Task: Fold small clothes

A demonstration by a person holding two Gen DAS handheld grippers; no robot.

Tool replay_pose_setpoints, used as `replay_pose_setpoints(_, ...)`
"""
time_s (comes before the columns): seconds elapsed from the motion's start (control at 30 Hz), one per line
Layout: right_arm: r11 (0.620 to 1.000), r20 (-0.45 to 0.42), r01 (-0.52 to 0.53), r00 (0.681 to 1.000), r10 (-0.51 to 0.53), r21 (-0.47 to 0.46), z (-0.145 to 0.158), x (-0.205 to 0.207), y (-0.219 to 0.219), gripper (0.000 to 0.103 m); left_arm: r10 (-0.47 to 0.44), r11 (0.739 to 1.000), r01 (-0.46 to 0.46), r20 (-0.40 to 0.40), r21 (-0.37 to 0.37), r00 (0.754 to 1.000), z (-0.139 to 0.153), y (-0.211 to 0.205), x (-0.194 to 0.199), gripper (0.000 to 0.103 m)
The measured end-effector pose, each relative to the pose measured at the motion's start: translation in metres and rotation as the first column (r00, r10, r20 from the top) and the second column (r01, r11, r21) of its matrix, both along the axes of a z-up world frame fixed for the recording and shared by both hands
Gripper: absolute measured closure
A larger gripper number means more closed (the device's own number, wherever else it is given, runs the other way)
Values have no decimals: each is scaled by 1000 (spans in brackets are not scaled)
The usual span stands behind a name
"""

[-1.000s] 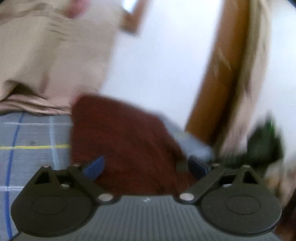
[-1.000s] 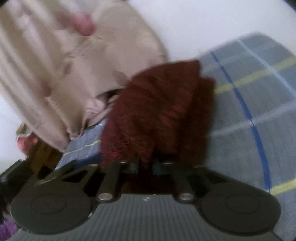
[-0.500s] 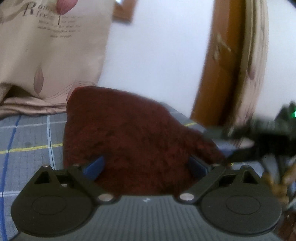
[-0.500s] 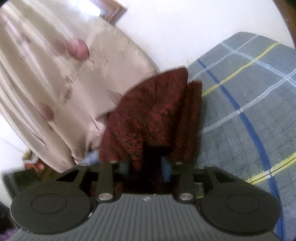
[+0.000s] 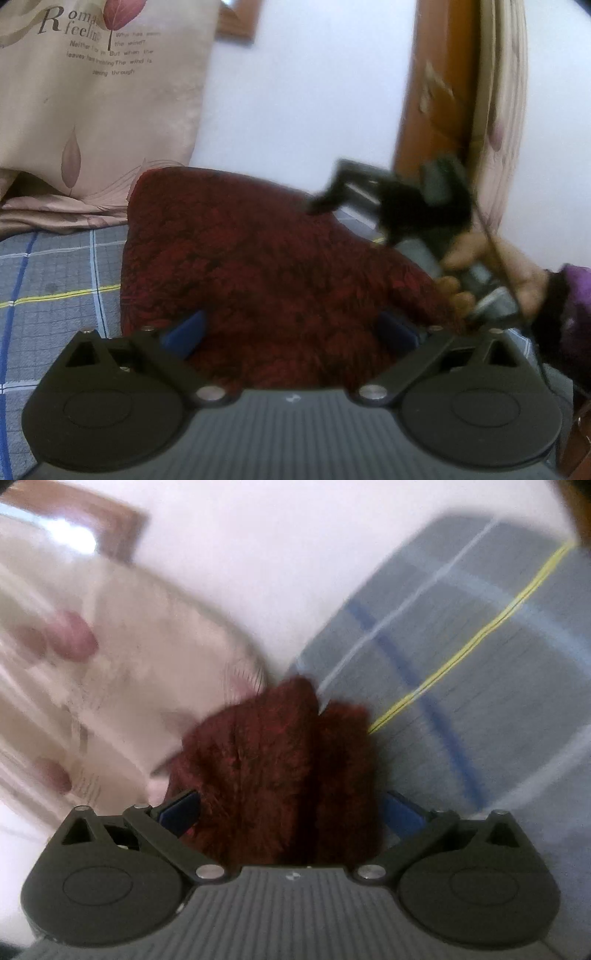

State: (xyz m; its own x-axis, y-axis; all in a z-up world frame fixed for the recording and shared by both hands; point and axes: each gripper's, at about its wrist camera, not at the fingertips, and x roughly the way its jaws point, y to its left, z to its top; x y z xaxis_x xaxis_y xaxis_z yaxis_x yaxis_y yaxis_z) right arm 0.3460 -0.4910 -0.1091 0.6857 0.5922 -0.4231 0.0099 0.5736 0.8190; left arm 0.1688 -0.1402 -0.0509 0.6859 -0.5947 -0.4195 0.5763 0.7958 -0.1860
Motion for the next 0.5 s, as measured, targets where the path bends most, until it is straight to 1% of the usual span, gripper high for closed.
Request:
replay_pose_setpoints(0.03,1000,-32,-12,999,13,14,-6,5,7,0,3,1000,-3,-3,-7,1000,0,3,-1,2)
replay_pose_setpoints(0.07,1000,-18,-25,1000,26,10,-8,9,17,0,18,1000,-18,-8,-16,1000,0,6,-2,2)
replay_pose_setpoints(0.1,998,12,-62,998,62,0,-8,11,27,3,43,999,-44,-16,-33,999,1,12,-3,2)
replay_pose_setpoints(0.13,996,27,-91,996,90,18,-9,13,35,4,65,996,-67,-26,-62,998,2,20,-4,2)
replay_pose_setpoints(0.17,992,36,-111,993,109,66,-13,16,42,12,82,992,-85,-32,-95,996,3,27,-5,2)
replay_pose_setpoints(0.2,982,60,-144,989,138,121,-16,19,48,24,96,988,-100,-37,-121,995,4,34,-7,2)
replay_pose_setpoints(0.23,970,98,-172,983,157,169,-17,21,53,31,108,984,-113,-42,-138,993,5,38,-8,2)
replay_pose_setpoints(0.27,950,143,-202,975,172,237,-19,22,57,38,114,983,-120,-52,-139,992,6,41,-8,2)
replay_pose_setpoints(0.3,934,175,-219,969,175,283,-19,23,60,41,113,985,-120,-59,-127,992,5,40,-7,2)
replay_pose_setpoints(0.33,924,191,-226,966,173,307,-20,24,62,41,112,986,-119,-59,-117,992,4,39,-5,2)
replay_pose_setpoints(0.37,920,180,-223,969,171,322,-25,29,65,41,104,989,-110,-58,-104,993,2,37,-2,2)
replay_pose_setpoints(0.4,920,145,-211,975,171,330,-34,34,66,41,94,991,-100,-63,-89,994,1,34,1,2)
replay_pose_setpoints(0.43,930,95,-186,982,164,318,-44,39,65,39,85,994,-90,-65,-70,994,0,30,4,2)
replay_pose_setpoints(0.47,947,64,-160,987,148,280,-52,40,62,51,81,995,-84,-59,-59,995,0,26,5,2)
replay_pose_setpoints(0.5,940,74,-164,986,149,300,-55,39,56,46,81,995,-84,-52,-55,995,0,24,4,1)
